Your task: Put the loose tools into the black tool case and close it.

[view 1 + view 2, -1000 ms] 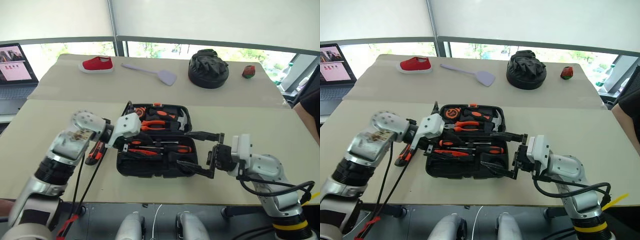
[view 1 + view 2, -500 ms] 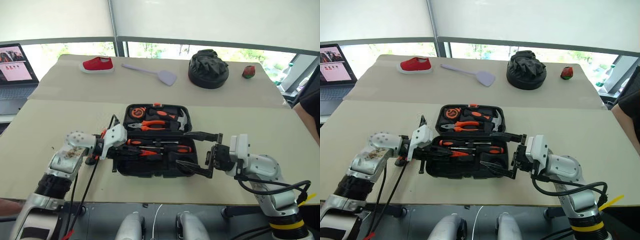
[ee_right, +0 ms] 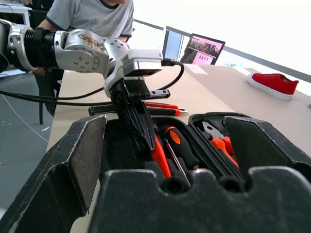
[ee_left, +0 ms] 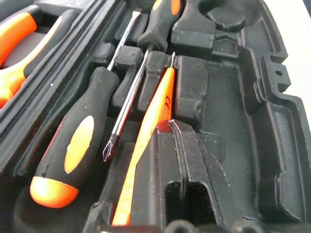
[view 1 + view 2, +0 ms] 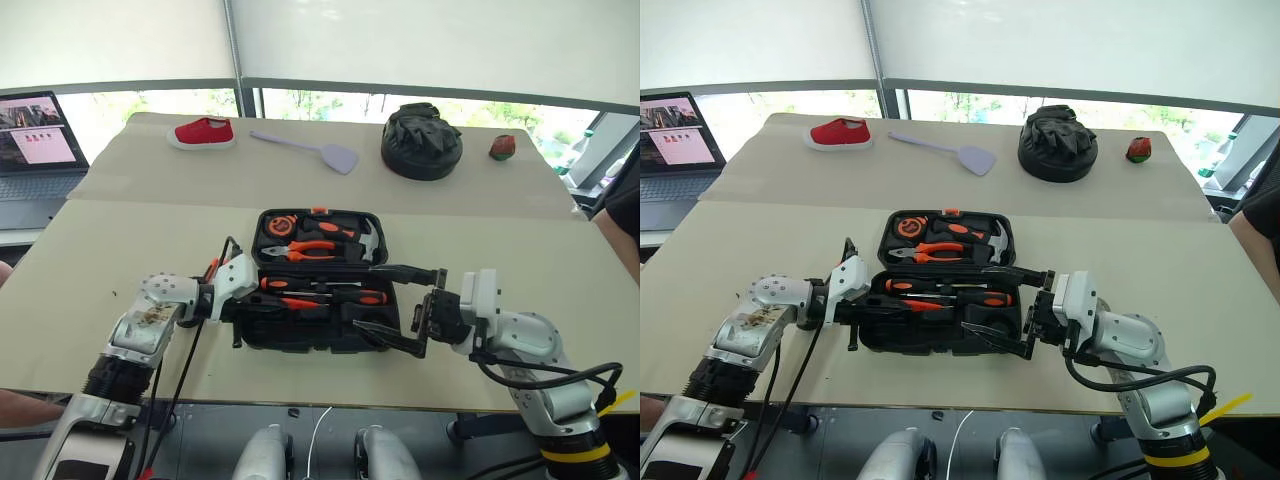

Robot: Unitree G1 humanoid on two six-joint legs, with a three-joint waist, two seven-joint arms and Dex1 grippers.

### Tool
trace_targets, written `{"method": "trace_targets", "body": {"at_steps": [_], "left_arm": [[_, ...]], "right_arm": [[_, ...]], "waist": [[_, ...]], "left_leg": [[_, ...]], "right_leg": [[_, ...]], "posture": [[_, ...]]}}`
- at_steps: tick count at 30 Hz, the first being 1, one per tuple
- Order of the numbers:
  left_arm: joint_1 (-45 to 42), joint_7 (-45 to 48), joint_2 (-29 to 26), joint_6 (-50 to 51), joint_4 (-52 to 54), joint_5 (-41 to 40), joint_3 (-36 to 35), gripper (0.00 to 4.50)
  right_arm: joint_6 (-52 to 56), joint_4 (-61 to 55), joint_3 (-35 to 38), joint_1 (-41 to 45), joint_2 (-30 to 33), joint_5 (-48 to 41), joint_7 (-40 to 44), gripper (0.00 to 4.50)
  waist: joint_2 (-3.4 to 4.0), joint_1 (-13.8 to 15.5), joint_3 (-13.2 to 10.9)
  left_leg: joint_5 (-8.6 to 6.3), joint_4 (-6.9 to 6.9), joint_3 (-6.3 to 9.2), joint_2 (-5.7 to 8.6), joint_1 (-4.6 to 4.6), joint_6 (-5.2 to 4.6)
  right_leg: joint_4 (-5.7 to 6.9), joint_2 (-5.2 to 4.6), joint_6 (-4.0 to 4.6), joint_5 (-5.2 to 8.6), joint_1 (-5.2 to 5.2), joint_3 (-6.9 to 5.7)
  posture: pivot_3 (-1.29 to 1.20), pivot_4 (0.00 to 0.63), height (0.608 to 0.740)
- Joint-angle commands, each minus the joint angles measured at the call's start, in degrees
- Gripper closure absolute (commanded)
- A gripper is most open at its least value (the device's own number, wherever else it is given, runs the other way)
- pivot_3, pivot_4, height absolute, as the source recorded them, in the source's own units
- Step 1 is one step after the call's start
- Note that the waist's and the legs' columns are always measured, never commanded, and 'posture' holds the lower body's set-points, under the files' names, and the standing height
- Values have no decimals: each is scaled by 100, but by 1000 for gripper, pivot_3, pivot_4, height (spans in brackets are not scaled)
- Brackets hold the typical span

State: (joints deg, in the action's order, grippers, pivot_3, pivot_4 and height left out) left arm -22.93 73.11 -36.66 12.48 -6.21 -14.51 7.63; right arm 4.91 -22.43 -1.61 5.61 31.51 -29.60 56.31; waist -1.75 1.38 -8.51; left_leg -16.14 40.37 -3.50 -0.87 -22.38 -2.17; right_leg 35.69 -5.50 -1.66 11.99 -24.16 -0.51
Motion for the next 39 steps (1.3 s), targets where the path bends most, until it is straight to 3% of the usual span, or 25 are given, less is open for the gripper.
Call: {"method": "trace_targets", "body": {"at_steps": [1, 13, 18, 21, 24, 26, 29, 33, 37, 39], "left_arm": [[-80, -78, 60, -128, 195, -101, -78, 4489], [-69, -635, 111, 185, 72, 421, 339, 4489], [80, -503, 14, 545, 337, 286, 418, 4489], [181, -594, 35, 397, 479, 19, 6, 4489], [363, -980, 141, 223, 771, -597, -983, 4489], [752, -1076, 43, 355, 1059, -1204, -1850, 3983], [1623, -1229, -203, 250, 1315, -1313, -2759, 3256], [3122, -1647, -251, -96, 1080, -1236, -4273, 1687], [3877, -2023, -262, -559, 237, -1135, -5180, 284], [4114, -2058, -255, -609, 136, -1211, -5390, 61]], "right_arm": [[7, -221, 99, 27, 28, -113, -3, 0], [7, -206, 33, 45, -12, -88, -2, 0], [-17, -215, 48, -8, -14, -69, -19, 0], [-67, -176, 113, -59, 11, -58, -4, 0], [-196, -76, 255, -139, 79, -17, 56, 0], [-400, 61, 364, -178, 120, 80, 118, 0], [-533, 186, 455, -230, 168, 51, 259, 0], [-569, 386, 476, -381, 281, 172, 375, 0], [-823, 631, 412, -342, 142, 43, 687, 0], [-774, 711, 425, -242, 126, -42, 775, 0]], "waist": [[0, 0, 0], [0, -70, 0], [0, -72, 0], [0, -73, 0], [-1, -90, -1], [-2, -104, -2], [-1, -166, -2], [-1, -221, -2], [-4, -182, -3], [-5, -118, -3]], "left_leg": [[0, 0, 1, 0, -1, 0], [0, -2, 1, -1, 4, 0], [0, -2, 0, -3, 6, 0], [-1, -3, 0, -4, 7, 0], [-1, -4, 0, -10, 4, 0], [0, -5, 1, -15, 1, 0], [-1, -14, 1, -21, 7, 0], [-1, -51, -6, -18, 26, 1], [0, -52, -5, -19, 26, 3], [0, -51, -4, -19, 30, 3]], "right_leg": [[0, 0, 0, 0, 0, -1], [-1, 9, 2, 1, 2, 0], [0, 8, 2, 1, 3, 3], [0, 8, 3, 2, 2, 3], [1, 9, 5, 3, -4, 4], [2, 9, 6, 3, -8, 4], [3, 6, 8, 4, -9, 5], [-7, -3, 11, 6, -7, 12], [-19, -4, 16, 10, -4, 3], [-23, -10, 16, 10, 2, -4]], "posture": [[0, 150, 740], [0, 150, 740], [0, 150, 740], [0, 150, 740], [0, 150, 740], [0, 150, 740], [0, 150, 740], [0, 150, 740], [0, 150, 740], [0, 150, 740]]}}
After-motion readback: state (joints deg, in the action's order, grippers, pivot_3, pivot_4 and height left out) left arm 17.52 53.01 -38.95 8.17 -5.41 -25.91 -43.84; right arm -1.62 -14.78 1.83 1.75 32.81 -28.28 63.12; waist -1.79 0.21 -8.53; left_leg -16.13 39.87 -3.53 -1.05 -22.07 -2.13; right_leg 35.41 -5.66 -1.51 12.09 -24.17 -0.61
